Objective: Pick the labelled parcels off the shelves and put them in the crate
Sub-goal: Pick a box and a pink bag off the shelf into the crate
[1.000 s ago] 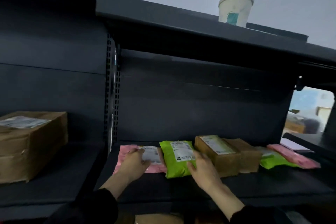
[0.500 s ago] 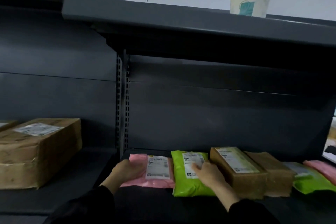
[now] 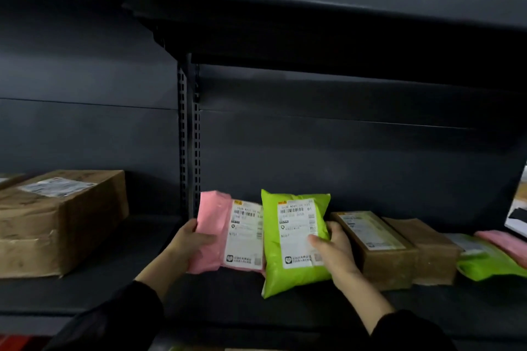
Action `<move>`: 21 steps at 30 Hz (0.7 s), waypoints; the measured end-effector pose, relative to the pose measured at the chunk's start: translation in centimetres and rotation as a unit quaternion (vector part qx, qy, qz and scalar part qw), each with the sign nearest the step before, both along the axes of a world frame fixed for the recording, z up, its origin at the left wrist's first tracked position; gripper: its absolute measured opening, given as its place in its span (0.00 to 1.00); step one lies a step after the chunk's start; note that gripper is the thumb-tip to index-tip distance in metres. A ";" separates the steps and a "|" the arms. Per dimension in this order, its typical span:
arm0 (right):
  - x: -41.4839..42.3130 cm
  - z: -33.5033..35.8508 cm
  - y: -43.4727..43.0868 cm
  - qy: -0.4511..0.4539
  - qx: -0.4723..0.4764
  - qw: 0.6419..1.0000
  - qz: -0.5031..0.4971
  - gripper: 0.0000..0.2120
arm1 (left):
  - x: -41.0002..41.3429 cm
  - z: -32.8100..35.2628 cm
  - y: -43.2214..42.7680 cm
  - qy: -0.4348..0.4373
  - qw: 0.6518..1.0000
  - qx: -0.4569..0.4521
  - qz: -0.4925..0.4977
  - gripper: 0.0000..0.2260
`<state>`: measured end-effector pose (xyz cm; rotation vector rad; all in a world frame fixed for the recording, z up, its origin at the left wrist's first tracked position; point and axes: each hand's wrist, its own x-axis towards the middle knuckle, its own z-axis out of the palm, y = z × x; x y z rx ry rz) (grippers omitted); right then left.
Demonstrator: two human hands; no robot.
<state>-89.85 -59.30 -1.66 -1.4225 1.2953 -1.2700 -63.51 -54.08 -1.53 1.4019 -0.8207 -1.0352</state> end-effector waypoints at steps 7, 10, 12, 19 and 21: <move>-0.1 0.1 0.4 0.010 -0.059 0.998 -0.029 0.08 | 1.3 0.8 1.8 0.034 0.997 -0.059 0.023 0.10; -0.2 -0.2 0.0 0.032 -0.045 0.997 -0.048 0.09 | 2.1 0.7 2.2 0.024 0.997 -0.052 0.044 0.08; -0.1 -0.7 -0.3 0.048 -0.024 0.997 -0.055 0.11 | 2.7 0.5 2.2 0.021 0.998 -0.042 0.049 0.08; 0.6 -2.3 -0.7 0.093 0.029 0.993 -0.064 0.15 | 3.9 -1.0 1.5 0.010 0.999 -0.001 0.039 0.08; 0.7 -2.2 -0.4 0.111 0.027 0.991 -0.063 0.15 | 4.1 -1.5 0.9 -0.022 0.999 0.021 0.045 0.08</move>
